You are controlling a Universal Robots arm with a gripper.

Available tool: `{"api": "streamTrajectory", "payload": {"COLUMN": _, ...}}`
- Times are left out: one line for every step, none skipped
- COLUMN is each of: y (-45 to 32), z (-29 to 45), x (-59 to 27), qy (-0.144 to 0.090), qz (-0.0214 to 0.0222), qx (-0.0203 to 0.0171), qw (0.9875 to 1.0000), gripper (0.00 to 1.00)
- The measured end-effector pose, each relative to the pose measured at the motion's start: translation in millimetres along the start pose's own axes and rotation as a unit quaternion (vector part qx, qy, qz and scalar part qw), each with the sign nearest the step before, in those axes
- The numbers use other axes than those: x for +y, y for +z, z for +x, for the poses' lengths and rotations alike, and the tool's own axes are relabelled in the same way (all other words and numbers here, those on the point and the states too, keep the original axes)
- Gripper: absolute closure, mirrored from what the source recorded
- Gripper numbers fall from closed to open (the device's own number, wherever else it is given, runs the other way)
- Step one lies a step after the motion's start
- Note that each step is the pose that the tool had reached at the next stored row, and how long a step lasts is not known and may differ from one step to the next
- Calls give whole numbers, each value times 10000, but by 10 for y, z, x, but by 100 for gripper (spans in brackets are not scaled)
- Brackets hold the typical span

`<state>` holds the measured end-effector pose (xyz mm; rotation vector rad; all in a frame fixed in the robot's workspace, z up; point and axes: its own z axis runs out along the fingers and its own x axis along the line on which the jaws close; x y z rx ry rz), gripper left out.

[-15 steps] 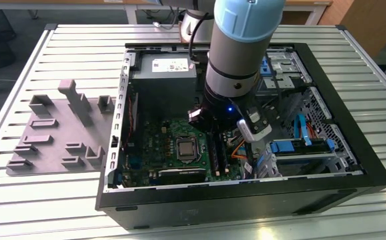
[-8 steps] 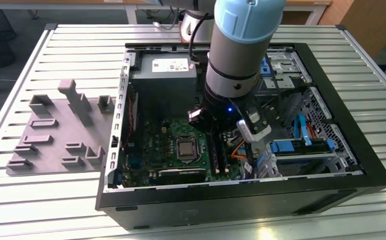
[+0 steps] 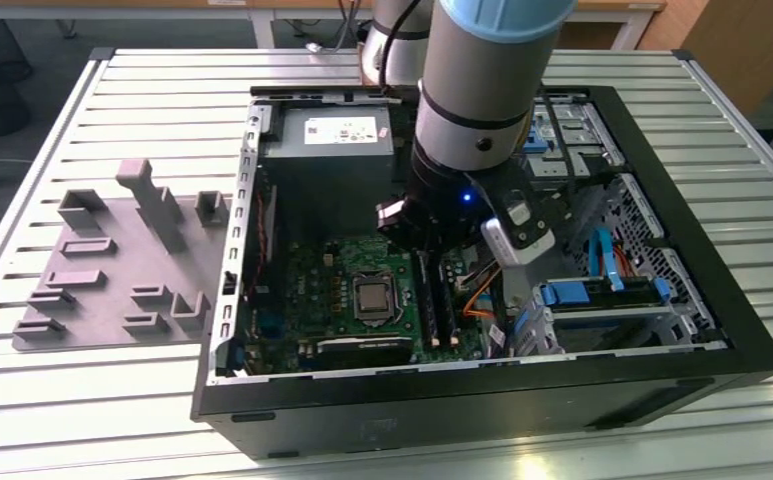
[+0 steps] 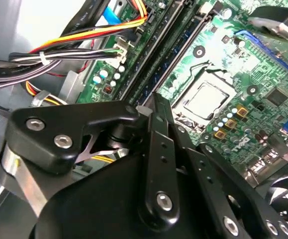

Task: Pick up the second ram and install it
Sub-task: 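Press down the second ram until it locks into place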

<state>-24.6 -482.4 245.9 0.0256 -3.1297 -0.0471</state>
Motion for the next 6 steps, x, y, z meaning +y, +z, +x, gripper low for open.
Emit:
{"api": "streamTrajectory", "payload": {"y": 0, "z": 0, "x": 0, "qy": 0, "qz": -1, "qx": 0, "qw": 10000, "gripper": 89}}
{"api": "streamTrajectory", "payload": {"y": -2, "z": 0, "x": 0, "qy": 0, "qz": 0, "qx": 0, "qw": 10000, "gripper": 89}}
{"api": "streamTrajectory", "payload": {"y": -6, "z": 0, "x": 0, "qy": 0, "qz": 1, "qx": 0, "qw": 10000, "gripper": 89}}
{"api": "streamTrajectory", "payload": {"y": -9, "z": 0, "x": 0, "qy": 0, "qz": 1, "qx": 0, "qw": 10000, "gripper": 89}}
{"api": "streamTrajectory", "payload": {"y": -9, "z": 0, "x": 0, "qy": 0, "qz": 1, "qx": 0, "qw": 10000, "gripper": 89}}
{"api": "streamTrajectory", "payload": {"y": -10, "z": 0, "x": 0, "qy": 0, "qz": 1, "qx": 0, "qw": 10000, "gripper": 89}}
